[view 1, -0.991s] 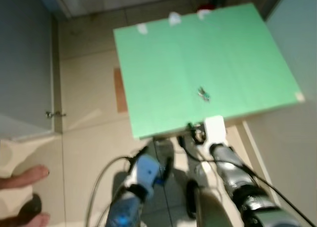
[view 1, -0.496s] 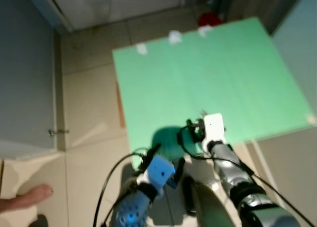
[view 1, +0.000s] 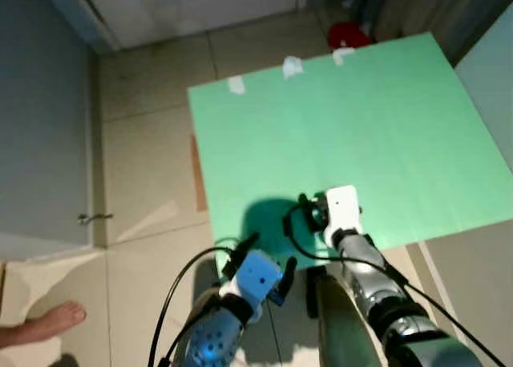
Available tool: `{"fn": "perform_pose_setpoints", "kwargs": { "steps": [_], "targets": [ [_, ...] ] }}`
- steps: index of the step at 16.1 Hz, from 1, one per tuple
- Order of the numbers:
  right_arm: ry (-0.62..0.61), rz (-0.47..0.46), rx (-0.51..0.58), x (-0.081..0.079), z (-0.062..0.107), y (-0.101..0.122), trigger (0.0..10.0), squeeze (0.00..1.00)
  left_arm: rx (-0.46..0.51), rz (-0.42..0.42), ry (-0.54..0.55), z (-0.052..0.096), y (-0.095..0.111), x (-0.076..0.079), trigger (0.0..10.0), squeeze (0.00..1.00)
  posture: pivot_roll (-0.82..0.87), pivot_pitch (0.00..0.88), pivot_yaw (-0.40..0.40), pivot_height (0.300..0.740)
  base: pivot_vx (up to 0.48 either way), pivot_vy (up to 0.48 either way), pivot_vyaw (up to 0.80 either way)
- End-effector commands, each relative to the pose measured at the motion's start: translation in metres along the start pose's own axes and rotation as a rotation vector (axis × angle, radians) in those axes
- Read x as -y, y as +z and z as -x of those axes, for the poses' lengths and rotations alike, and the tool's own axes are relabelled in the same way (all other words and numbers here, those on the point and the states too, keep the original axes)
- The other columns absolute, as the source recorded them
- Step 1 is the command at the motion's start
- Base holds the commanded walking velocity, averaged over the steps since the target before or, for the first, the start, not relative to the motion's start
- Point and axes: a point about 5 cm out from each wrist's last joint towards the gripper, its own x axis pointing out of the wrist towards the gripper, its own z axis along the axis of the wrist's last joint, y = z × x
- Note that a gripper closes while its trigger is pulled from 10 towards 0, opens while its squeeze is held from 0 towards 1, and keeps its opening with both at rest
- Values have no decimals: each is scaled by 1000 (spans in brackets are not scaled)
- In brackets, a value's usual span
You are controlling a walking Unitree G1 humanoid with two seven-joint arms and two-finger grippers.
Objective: Hang keys on a hook
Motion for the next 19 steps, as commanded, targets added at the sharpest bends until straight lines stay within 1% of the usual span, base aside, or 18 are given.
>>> {"fn": "perform_pose_setpoints", "kwargs": {
  "steps": [1, 3, 5, 8, 9, 10, 14, 16, 19],
  "targets": [
    [-8, -36, -1, -1, 4, -5, 10000, 0, -40, 6, -21, 6, -7, 6, 10000, 0, -37, 378, 73, 740, 0, 0, 0],
    [-32, -62, 24, 3, 2, 0, 10000, 0, -43, 8, -20, 6, -8, 7, 10000, 0, -39, 379, 72, 740, 0, 0, 0],
    [-44, -60, 35, 6, 0, 4, 10000, 0, -49, 8, -23, 7, -9, 7, 10000, 0, -41, 389, 72, 740, 0, 0, 0],
    [-78, -25, 23, 13, -2, 5, 10000, 0, -51, 9, -26, 7, -9, 9, 10000, 0, -41, 394, 70, 740, 0, 0, 0],
    [-110, 10, -7, 20, -1, 2, 10000, 0, -54, 10, -28, 8, -9, 9, 10000, 0, -39, 400, 69, 740, 0, 0, 0],
    [-124, 25, -25, 23, -1, 0, 10000, 0, -56, 11, -27, 9, -9, 9, 10000, 0, -35, 406, 68, 740, 0, 0, 0],
    [-144, 41, -70, 23, 0, -6, 10000, 0, -61, 20, -23, 12, -9, 10, 10000, 0, -26, 414, 67, 740, 0, 0, 0],
    [-146, 31, -88, 22, 1, -10, 10000, 0, -63, 23, -18, 13, -10, 9, 10000, 0, -26, 414, 67, 740, 0, 0, 0],
    [-150, 33, -94, 22, 1, -10, 10000, 0, -66, 25, -15, 13, -9, 9, 10000, 0, -24, 420, 68, 740, 0, 0, 0]
  ]
}}
